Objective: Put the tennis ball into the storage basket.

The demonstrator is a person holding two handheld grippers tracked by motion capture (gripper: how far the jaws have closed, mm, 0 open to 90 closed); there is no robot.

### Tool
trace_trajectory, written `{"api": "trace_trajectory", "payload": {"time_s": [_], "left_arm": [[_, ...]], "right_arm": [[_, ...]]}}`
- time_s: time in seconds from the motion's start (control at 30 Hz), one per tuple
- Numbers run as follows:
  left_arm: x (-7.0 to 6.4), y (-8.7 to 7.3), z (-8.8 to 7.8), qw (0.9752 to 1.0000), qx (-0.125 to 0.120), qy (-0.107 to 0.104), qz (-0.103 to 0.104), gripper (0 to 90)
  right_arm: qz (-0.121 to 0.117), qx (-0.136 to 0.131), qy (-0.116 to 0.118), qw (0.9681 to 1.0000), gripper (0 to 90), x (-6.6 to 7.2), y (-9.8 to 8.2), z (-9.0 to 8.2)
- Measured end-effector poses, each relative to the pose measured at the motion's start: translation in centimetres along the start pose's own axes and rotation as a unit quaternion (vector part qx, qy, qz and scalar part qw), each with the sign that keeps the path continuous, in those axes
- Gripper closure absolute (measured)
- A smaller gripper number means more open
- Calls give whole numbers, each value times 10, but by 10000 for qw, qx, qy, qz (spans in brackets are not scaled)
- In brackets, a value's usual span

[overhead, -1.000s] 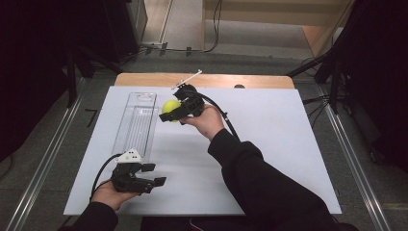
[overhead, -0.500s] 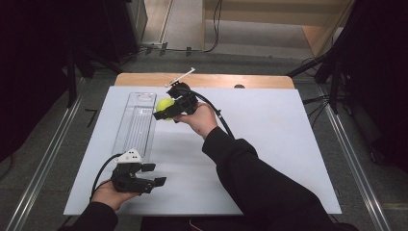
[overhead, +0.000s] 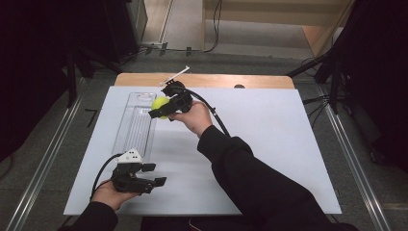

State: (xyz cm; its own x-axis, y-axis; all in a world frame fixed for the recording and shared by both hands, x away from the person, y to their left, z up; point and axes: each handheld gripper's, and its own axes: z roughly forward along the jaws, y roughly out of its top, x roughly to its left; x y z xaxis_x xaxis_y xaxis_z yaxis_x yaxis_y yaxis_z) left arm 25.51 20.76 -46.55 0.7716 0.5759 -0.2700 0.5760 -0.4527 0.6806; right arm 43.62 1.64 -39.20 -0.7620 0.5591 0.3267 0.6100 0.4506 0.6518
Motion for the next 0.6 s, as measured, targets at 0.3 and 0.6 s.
{"api": "trace_trajectory", "payload": {"time_s": [0.3,0.6], "left_arm": [[0,0,0,10000,3,12,28,292],[-1,1,0,10000,-9,3,28,292]], "right_arm": [[34,46,32,10000,235,3,6,10],[-60,42,58,10000,235,14,18,18]]}}
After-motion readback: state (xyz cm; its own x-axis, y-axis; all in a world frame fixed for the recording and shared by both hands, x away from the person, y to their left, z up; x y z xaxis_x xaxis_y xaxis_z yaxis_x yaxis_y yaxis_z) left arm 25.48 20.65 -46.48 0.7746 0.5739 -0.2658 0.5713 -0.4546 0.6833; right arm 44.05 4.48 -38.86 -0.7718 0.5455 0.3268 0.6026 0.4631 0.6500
